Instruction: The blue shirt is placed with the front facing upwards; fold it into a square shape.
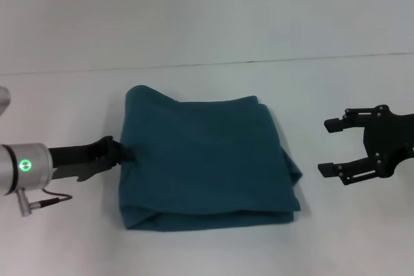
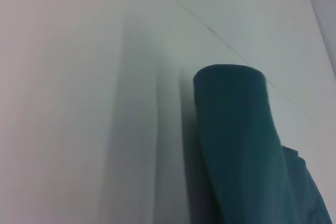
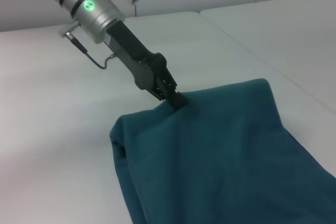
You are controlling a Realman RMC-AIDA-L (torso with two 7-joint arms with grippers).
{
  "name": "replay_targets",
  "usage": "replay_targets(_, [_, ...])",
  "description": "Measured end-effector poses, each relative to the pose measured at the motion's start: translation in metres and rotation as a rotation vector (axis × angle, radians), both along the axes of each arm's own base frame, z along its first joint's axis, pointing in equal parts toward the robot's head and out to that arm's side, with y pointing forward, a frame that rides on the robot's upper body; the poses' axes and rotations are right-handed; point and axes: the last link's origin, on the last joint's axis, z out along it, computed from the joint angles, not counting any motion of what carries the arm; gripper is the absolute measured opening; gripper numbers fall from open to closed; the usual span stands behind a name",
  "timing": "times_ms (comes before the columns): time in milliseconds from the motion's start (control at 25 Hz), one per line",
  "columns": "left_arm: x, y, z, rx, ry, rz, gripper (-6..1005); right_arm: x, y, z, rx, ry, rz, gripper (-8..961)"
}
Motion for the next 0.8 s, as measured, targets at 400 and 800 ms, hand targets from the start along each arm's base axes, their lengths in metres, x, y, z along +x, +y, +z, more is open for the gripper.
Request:
replay_targets(400, [-0.012,-0.005,0.01,0.026,-0.006,0.02,69,-0.006,0.007,-0.004,-0.001,0.008,0.007,929])
replay_targets(800, [-0.014,-0.005,0.012,0.053,-0.025,0.014,78,-0.008,0.009,-0.005,-0.002,0.002,0.012,928])
